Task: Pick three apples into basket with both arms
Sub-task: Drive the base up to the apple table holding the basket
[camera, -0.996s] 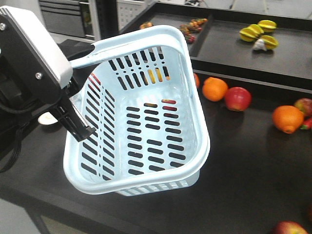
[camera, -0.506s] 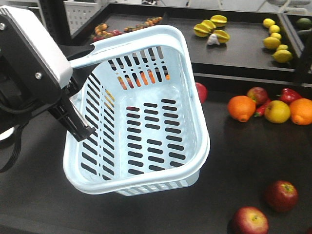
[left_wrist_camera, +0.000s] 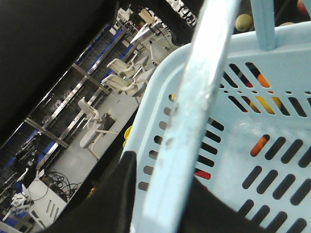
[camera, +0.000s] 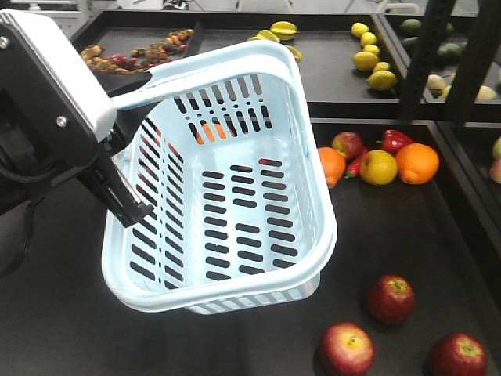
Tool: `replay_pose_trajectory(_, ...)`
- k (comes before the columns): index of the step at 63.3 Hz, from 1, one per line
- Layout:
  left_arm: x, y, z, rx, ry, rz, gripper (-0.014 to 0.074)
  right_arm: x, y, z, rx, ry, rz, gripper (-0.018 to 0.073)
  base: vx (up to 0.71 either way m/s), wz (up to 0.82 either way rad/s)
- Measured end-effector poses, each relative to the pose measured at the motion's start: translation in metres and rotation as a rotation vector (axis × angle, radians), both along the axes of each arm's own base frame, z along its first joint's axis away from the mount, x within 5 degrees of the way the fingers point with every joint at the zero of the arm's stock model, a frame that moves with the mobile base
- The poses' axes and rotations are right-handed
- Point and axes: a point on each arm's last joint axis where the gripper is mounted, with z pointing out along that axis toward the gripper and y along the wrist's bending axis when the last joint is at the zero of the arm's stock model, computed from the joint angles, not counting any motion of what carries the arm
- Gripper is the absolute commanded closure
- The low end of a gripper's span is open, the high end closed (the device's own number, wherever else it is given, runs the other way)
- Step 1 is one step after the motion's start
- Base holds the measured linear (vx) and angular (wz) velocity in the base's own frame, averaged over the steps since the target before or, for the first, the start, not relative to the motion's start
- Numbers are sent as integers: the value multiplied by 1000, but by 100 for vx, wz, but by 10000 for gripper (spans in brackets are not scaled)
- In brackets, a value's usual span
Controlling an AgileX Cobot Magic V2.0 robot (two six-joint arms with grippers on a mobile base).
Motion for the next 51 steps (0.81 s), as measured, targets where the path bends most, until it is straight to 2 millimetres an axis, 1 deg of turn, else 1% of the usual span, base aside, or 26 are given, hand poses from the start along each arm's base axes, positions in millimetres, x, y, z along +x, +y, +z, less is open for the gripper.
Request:
replay_pose_trajectory(27, 0, 0, 0, 0, 0, 0, 603, 0, 0, 0, 0, 0, 0, 568, 4, -23)
replay_pose_trajectory(51, 0, 0, 0, 0, 0, 0, 603, 0, 0, 0, 0, 0, 0, 568, 1, -4)
